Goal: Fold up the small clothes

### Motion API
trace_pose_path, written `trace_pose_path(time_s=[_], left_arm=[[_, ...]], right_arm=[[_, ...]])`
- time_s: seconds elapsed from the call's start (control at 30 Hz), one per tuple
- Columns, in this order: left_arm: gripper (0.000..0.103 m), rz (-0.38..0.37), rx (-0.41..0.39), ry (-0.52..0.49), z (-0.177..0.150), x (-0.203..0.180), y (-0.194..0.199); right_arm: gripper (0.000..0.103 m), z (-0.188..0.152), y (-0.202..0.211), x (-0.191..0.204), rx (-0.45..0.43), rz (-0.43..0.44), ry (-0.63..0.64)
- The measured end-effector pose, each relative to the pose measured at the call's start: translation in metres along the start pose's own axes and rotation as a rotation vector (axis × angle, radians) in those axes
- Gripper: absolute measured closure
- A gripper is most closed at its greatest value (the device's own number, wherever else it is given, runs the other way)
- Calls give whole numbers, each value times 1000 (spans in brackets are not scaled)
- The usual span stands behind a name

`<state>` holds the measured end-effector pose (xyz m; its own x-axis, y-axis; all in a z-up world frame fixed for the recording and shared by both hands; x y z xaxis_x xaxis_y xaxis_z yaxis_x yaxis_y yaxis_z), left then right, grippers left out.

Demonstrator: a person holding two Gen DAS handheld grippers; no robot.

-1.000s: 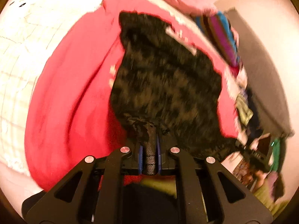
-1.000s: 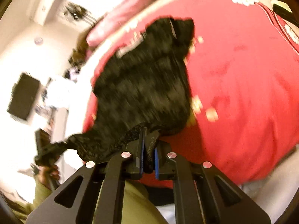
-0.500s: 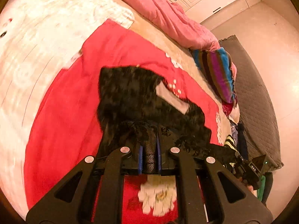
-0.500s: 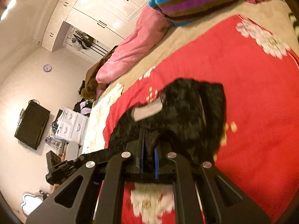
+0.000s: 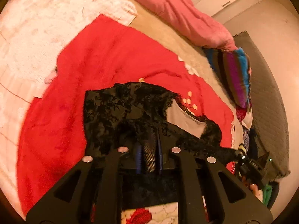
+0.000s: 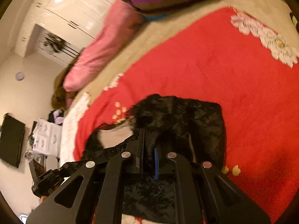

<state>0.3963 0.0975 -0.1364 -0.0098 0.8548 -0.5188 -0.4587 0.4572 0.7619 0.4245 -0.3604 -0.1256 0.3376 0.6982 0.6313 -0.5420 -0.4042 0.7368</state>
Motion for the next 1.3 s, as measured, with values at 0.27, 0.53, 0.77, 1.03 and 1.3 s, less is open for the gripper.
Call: trace_pose_path(time_s=[0.27, 0.53, 0.77, 1.03, 1.3], left_arm=[[42, -87, -116, 105, -4, 36, 15], [42, -115, -102, 28, -51, 36, 38], [42, -219, -29, 34, -62, 4, 9], [51, -233, 0, 100, -19, -15, -32], [36, -165, -196, 34, 23, 2, 21]], right_arm=[[44, 1, -14, -11, -19, 20, -44], [32, -25, 12, -11, -5, 89, 15], [30, -38, -6, -9, 92, 105, -72], [49, -10, -39, 31, 98, 84, 1], [41, 27, -18, 49, -35, 120, 46]])
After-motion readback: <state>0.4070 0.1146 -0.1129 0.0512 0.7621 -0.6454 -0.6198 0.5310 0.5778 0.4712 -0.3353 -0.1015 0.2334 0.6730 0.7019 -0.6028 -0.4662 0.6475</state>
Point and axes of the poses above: each gripper's, at about its wrist camera, not at the fingertips, and y roughly against the way its jaws point, x to its left, z to its top, the point moved 4 cm from there along -y, roughly the way its jaws point, and after that the axes turned 9 degrees about -y, right-handed, at the moved point
